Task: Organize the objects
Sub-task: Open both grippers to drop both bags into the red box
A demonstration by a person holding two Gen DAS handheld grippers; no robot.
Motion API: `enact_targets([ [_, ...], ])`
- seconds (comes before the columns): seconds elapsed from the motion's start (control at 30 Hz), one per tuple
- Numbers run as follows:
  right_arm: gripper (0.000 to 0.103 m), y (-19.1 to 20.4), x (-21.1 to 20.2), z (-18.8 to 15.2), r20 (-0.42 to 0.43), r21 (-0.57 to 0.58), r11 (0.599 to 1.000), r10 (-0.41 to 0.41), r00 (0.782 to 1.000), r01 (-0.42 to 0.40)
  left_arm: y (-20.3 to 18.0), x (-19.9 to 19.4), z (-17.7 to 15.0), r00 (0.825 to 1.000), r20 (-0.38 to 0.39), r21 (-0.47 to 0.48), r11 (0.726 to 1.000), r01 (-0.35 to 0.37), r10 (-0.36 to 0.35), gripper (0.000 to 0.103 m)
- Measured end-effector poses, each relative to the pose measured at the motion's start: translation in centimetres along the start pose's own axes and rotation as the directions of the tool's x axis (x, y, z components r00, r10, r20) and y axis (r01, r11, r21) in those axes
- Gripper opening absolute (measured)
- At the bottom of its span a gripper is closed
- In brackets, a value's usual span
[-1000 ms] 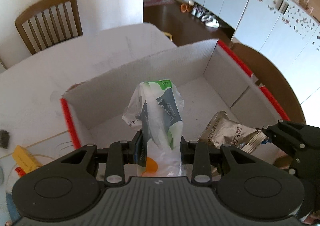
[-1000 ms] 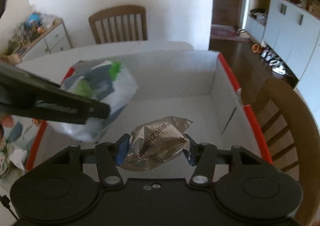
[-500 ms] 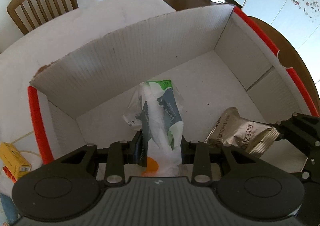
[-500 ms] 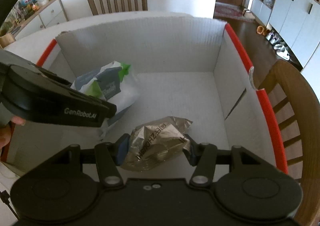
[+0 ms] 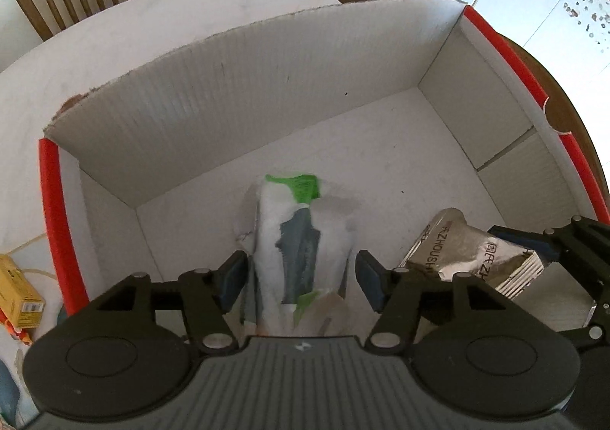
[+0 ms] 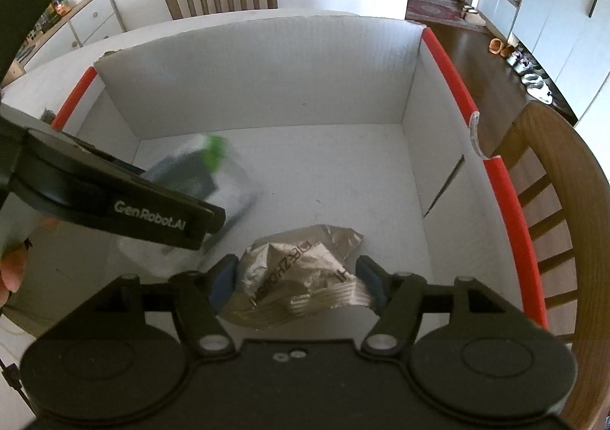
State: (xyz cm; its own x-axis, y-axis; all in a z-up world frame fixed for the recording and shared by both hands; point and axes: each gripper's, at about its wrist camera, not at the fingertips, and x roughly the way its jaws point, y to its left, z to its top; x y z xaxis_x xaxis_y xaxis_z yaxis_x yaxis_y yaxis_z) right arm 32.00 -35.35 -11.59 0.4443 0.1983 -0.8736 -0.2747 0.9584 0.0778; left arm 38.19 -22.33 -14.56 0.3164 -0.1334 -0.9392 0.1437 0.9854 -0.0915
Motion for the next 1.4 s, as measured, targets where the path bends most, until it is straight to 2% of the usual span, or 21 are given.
enact_targets([
  [0.17, 0.073, -0.1, -1.1, -0.1, 0.023, 0.006, 1.000, 0.011, 1.000, -0.011, -0.1, -1.4, 1.1, 1.000, 0.028, 0.005, 1.000, 0.004, -0.004, 0.063],
  [0.6, 0.077, 0.1, -6.2, -0.1, 0.108, 0.026, 0.999, 0.024, 0.994, -0.027, 0.0, -6.8, -0.4, 0.989, 0.139, 0.006, 0.999, 0.042, -0.042, 0.063],
  [1.0, 0.077, 2.2, -10.9, -1.2, 0.189, 0.055, 0.997, 0.040, 0.981, -0.051, 1.0, -12.0, -3.7, 0.969, 0.233, 0.065, 0.995, 0.073, -0.086, 0.063],
  [1.4, 0.079, 7.1, -13.7, -2.6, 0.239, 0.047, 0.996, 0.057, 0.969, -0.071, 4.8, -16.7, -8.2, 0.941, 0.317, 0.113, 0.990, 0.089, -0.121, 0.064],
])
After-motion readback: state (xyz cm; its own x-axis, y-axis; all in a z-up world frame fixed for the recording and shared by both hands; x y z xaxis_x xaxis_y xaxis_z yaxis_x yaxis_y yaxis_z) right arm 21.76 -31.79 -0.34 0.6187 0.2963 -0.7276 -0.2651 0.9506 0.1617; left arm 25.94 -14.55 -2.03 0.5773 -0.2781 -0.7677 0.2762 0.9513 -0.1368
